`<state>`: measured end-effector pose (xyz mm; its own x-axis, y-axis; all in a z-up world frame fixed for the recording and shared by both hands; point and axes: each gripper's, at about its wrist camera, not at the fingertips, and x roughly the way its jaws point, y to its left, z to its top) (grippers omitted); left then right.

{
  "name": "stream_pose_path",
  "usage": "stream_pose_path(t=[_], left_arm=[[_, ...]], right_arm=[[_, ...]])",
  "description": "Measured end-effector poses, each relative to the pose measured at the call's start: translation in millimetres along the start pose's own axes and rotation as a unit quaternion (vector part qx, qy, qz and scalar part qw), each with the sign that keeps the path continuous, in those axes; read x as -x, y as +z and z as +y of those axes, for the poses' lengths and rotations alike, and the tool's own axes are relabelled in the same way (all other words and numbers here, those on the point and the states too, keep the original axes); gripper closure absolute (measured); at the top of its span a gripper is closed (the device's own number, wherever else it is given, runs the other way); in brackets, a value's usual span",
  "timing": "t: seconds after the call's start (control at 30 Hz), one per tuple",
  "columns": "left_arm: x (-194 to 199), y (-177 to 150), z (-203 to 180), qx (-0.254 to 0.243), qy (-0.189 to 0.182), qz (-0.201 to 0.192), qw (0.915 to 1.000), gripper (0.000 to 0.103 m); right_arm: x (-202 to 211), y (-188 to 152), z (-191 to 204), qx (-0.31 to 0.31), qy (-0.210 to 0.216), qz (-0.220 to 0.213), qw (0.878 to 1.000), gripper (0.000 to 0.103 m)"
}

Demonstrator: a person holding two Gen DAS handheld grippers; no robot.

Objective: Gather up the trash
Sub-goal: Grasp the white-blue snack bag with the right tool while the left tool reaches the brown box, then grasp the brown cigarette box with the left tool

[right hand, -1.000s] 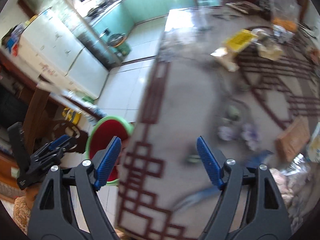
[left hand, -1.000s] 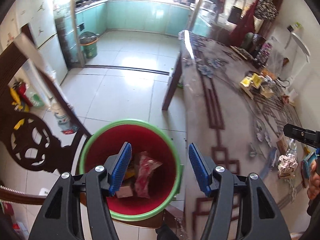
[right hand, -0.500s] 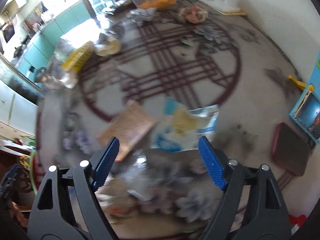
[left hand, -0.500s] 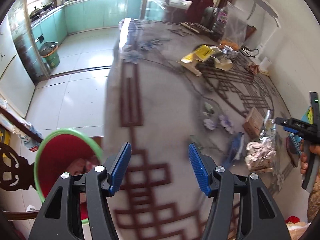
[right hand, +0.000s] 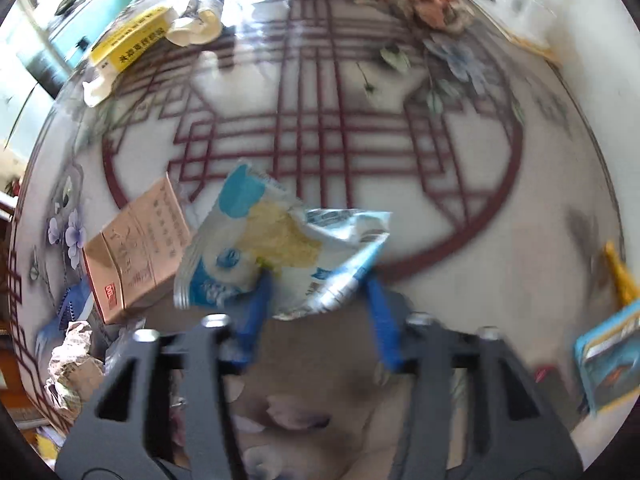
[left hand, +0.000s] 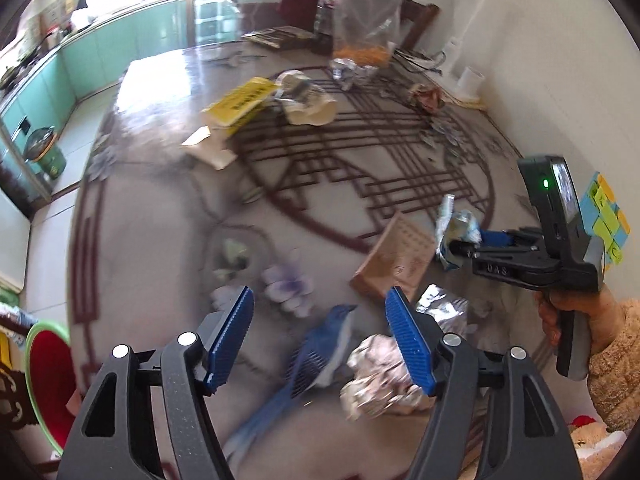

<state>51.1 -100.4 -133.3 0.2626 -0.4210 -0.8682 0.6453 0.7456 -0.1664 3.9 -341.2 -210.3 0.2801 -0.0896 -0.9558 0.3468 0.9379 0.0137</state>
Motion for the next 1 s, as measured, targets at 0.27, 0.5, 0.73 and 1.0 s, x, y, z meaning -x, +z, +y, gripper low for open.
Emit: stream_pose_path(t=[0.27, 0.5, 0.73, 1.0], left_arm=[[-51, 23, -56, -0.072, -0.012, 0.056, 0.9957, 0.036], [-99, 36, -78, -0.111, 0.003, 0.1, 0.9887, 0.035], [-113, 40, -78, -0.104, -0.009, 0.114, 0.9881, 0.045], [-88, 48, -63, -0.085, 0.0, 0.062, 0.9945, 0.05]], right_arm=[[1, 26, -44, -0.037, 0.055, -0.02, 0.998, 0.102], [22, 51, -71, -0.063, 0.082, -0.057, 0.993, 0.102], [31, 62, -70, -0.076, 0.101, -0.061, 0.99, 0.102], [32, 60, -64, -0.082, 0.111, -0.062, 0.989, 0.102]])
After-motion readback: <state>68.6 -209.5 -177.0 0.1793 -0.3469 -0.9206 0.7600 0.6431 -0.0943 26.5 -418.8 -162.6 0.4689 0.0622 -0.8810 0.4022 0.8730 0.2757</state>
